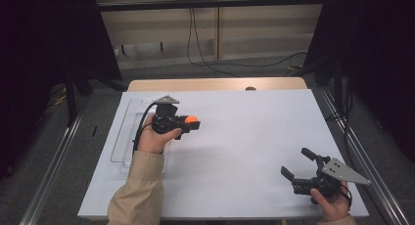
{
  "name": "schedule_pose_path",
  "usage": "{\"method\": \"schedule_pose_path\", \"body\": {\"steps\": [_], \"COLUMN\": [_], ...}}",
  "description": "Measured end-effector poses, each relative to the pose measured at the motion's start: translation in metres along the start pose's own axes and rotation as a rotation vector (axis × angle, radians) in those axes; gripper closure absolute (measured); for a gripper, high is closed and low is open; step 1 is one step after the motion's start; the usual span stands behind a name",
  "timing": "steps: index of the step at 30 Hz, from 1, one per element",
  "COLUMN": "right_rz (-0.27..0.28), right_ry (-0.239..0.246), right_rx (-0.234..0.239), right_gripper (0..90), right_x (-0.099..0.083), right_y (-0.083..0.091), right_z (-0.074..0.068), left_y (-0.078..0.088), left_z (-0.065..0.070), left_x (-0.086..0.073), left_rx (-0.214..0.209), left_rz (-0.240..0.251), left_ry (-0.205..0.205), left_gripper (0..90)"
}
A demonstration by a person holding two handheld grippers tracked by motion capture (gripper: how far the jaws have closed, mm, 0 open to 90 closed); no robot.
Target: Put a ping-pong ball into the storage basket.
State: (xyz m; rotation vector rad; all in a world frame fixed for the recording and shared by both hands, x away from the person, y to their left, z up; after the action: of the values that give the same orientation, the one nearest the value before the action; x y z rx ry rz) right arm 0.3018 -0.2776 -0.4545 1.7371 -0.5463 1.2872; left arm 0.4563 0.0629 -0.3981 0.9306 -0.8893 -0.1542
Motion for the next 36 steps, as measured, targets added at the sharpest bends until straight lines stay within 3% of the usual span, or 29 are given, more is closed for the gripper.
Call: {"method": "schedule_pose_path", "body": {"steps": [36], "right_rz": [0.001], "right_ry": [0.000], "right_rx": [0.000], "right_gripper": [1.8], "right_x": [0.000], "right_y": [0.000], "right_z": [0.000], "left_y": [0.014], "left_z": [-0.018], "left_x": [-0.007], "left_rx": [0.049], "left_rz": [0.021], "left_ry": [0.030], "left_gripper": [50.9]}}
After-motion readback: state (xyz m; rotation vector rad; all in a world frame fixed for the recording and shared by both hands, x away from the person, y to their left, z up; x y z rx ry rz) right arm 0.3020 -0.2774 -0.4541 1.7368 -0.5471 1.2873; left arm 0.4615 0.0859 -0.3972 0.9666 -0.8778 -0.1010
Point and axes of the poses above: each handheld gripper's, and its own axes: y roughly backward along the jaws, x roughly out of its top, z roughly to its right, the point moved 7 cm from there along -y, roughly forward along the jaws, and after that the axes turned 13 degrees about -z, right-handed, at the moved point
